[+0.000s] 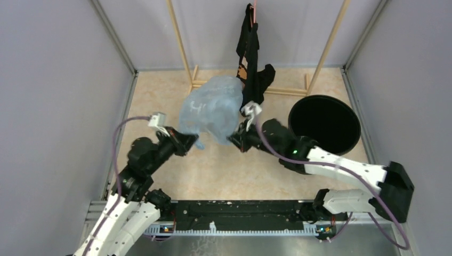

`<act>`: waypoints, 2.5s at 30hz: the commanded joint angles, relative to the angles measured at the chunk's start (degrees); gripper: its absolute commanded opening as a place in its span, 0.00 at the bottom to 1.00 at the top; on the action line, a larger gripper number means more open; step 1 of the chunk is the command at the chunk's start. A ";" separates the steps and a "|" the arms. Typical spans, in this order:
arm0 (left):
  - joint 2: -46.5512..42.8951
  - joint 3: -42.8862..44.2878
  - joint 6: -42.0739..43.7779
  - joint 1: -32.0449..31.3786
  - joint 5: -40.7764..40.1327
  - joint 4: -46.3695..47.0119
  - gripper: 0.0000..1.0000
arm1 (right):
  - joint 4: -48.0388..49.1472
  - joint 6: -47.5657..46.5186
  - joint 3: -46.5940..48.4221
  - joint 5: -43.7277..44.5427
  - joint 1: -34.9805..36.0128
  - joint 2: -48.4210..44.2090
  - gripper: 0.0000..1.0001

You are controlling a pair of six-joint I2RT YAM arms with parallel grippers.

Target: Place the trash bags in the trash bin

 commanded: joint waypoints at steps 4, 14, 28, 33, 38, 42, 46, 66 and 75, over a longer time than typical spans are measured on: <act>-3.04 -10.99 -9.34 -0.08 7.24 -14.25 0.00 | -3.90 0.84 -11.76 4.15 -1.04 1.18 0.00; 2.64 -6.16 -6.32 -0.06 27.97 -18.83 0.03 | -9.73 0.90 -1.93 2.66 -8.07 -1.08 0.00; 1.86 14.85 8.35 -0.06 17.16 -36.38 0.98 | -5.94 -0.79 -7.28 -9.82 -10.63 -6.78 0.00; 13.04 23.16 12.10 -0.08 3.13 -37.43 0.99 | -10.01 -0.17 -7.33 -10.06 -10.63 -8.87 0.00; 21.27 24.50 12.97 -0.08 8.62 -27.18 0.99 | -11.86 0.38 -6.31 -11.17 -10.64 -10.36 0.00; 25.91 17.07 12.20 -0.08 14.74 -16.55 0.99 | -11.27 0.87 -6.72 -11.75 -10.63 -12.06 0.00; 28.90 9.77 5.00 -0.08 24.09 -2.70 0.99 | -12.05 0.63 -6.39 -12.90 -10.61 -12.02 0.00; 29.20 18.55 13.16 -12.52 -5.96 -8.18 0.00 | -10.77 5.49 -10.94 -8.54 -10.63 -13.47 0.00; 17.83 34.18 22.03 -12.56 -13.53 -14.05 0.00 | -11.74 8.63 -1.74 -10.83 -10.63 -6.51 0.00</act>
